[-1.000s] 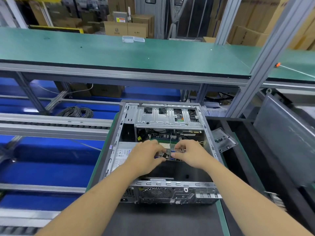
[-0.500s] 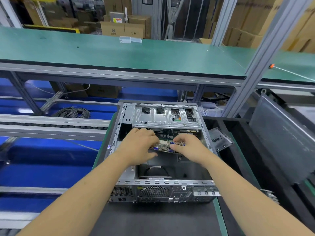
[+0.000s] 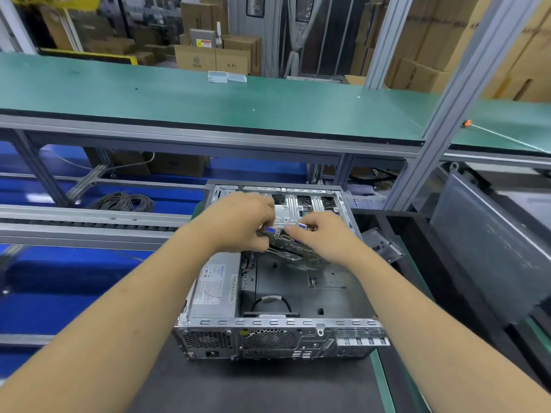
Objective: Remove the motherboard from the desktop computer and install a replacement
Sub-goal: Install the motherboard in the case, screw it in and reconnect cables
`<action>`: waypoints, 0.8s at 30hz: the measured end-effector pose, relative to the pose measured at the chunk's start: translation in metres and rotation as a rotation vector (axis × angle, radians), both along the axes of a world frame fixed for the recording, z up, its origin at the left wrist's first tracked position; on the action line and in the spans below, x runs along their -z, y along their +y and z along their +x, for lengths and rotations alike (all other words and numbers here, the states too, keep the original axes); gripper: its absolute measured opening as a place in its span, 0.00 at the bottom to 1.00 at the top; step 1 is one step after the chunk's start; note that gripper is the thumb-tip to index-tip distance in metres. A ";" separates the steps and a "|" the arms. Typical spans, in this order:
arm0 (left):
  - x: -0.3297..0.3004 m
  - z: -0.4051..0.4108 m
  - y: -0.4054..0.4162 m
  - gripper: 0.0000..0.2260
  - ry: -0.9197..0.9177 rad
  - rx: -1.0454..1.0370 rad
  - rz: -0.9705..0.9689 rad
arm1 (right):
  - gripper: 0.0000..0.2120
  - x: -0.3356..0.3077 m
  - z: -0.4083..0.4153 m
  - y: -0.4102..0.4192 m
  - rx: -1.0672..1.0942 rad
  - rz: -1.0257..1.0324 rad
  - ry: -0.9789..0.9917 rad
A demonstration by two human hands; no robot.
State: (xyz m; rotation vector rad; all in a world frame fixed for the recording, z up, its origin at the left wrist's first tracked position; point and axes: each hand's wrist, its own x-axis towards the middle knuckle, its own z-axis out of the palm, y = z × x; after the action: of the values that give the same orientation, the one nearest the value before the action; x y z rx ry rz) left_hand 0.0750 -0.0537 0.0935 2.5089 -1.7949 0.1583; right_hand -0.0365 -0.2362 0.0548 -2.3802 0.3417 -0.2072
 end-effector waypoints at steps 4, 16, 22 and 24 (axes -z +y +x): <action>-0.005 0.003 -0.001 0.05 0.118 -0.009 -0.091 | 0.26 -0.006 0.002 -0.002 0.055 0.089 -0.023; 0.035 0.023 0.014 0.30 1.061 -0.325 -0.616 | 0.15 0.000 0.011 0.013 -0.029 0.105 -0.007; 0.042 0.024 0.014 0.20 1.001 -0.283 -0.600 | 0.18 0.017 0.011 0.039 -0.024 0.007 -0.009; 0.035 0.021 0.013 0.18 0.978 -0.196 -0.399 | 0.17 0.016 0.007 0.036 0.006 0.067 -0.037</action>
State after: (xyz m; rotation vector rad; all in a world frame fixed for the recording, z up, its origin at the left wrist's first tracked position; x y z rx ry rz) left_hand 0.0957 -0.0407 0.0585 1.9113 -0.9957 -0.5492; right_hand -0.0293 -0.1999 0.0391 -2.3070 0.3339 -0.2389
